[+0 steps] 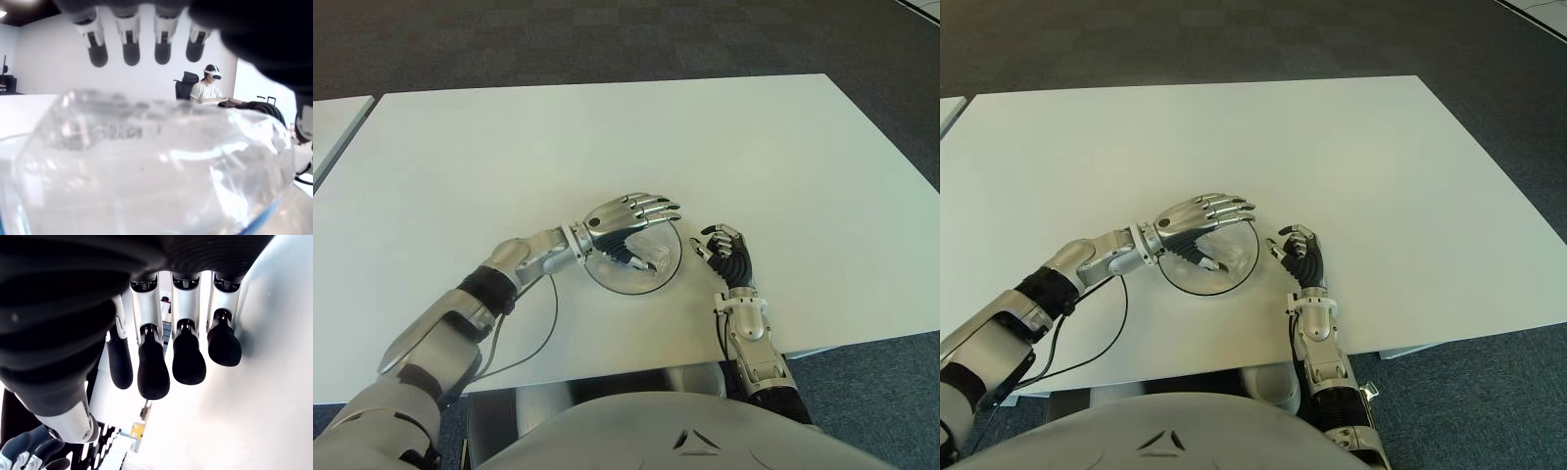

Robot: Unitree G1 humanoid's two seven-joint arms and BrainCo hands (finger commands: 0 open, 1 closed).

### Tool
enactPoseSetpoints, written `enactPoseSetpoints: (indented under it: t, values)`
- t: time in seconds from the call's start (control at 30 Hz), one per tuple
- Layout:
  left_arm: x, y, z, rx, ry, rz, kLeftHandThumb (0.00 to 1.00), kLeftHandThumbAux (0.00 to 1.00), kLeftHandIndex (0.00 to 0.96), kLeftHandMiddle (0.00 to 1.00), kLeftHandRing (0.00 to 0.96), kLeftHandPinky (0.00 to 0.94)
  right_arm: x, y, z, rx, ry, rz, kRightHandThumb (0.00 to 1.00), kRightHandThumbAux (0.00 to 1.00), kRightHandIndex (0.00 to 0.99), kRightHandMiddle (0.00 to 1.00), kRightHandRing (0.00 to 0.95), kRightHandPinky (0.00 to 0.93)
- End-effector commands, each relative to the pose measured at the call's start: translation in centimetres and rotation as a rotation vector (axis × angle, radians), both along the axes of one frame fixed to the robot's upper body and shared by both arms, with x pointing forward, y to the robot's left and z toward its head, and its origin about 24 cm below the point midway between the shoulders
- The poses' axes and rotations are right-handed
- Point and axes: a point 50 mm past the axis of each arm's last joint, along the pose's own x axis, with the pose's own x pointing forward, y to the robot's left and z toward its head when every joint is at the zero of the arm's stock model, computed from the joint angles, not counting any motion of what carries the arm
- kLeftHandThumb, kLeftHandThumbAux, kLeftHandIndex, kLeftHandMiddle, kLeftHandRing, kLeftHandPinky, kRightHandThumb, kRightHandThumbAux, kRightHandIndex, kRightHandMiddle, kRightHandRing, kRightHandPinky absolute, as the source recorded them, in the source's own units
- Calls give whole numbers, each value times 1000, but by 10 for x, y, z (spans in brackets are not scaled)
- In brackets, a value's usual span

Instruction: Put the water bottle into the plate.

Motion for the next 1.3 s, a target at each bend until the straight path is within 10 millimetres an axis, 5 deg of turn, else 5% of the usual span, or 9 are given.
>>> enactPoseSetpoints:
  t: [0.03, 0.8, 1.3]
  values:
    - [-3, 5, -2, -5, 22, 12, 84, 347, 0, 0, 0, 0, 0, -1, -2, -2, 17, -10, 706, 728, 436, 737, 731, 727]
    - [1, 22, 31, -189, -40, 97, 87, 346, 0, 0, 0, 0, 0, -2, -4, 3, 23, -8, 707, 730, 436, 728, 722, 721]
    - [-13, 52, 40, -537, 94, 216, 58, 352, 0, 0, 0, 0, 0, -2, -3, 4, 16, -3, 705, 730, 436, 745, 741, 737]
